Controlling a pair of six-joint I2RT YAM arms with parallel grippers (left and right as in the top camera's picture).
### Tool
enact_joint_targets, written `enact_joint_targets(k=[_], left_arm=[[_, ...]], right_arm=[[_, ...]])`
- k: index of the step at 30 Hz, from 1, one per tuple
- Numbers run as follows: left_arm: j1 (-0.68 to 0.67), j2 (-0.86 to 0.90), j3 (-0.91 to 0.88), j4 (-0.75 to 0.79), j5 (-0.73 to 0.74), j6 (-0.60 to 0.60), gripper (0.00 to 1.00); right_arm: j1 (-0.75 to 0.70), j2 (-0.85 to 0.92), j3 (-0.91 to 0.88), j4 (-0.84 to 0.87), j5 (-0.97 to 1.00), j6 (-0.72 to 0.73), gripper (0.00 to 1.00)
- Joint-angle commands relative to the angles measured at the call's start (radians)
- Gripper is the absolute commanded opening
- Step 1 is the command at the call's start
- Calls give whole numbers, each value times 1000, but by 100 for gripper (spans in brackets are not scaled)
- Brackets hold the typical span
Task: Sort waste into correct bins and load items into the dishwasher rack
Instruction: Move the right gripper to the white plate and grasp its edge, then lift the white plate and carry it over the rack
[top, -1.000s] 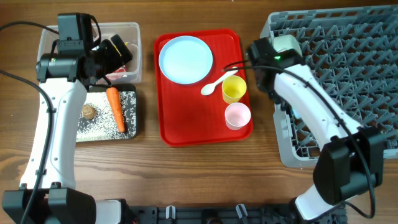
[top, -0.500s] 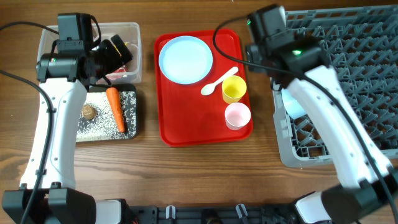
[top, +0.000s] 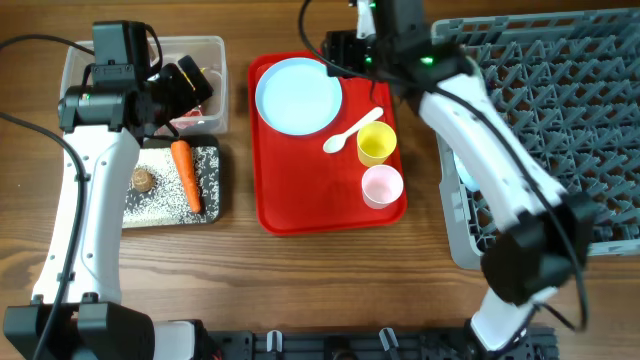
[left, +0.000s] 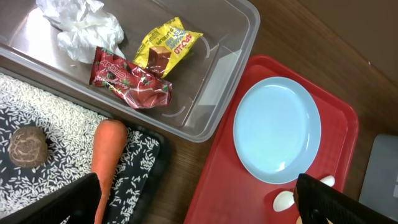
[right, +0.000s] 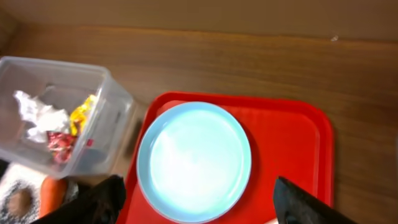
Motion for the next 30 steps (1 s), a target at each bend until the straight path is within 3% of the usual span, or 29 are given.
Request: enact_joint_targets(k=[1,4,19,30], left_arm=[[4,-13,1,2,-13,-9,100],[4,-13,1,2,-13,-9,100],[4,-13,1,2,-13,-9,100],[4,-13,1,2,-13,-9,100]], right_arm=[[-13,122,5,82,-58,85,73],[-20,195,5,135,-60,156,70],[-21,393,5,153,-43,155,63],[-21,450,5,185,-43,174,38]])
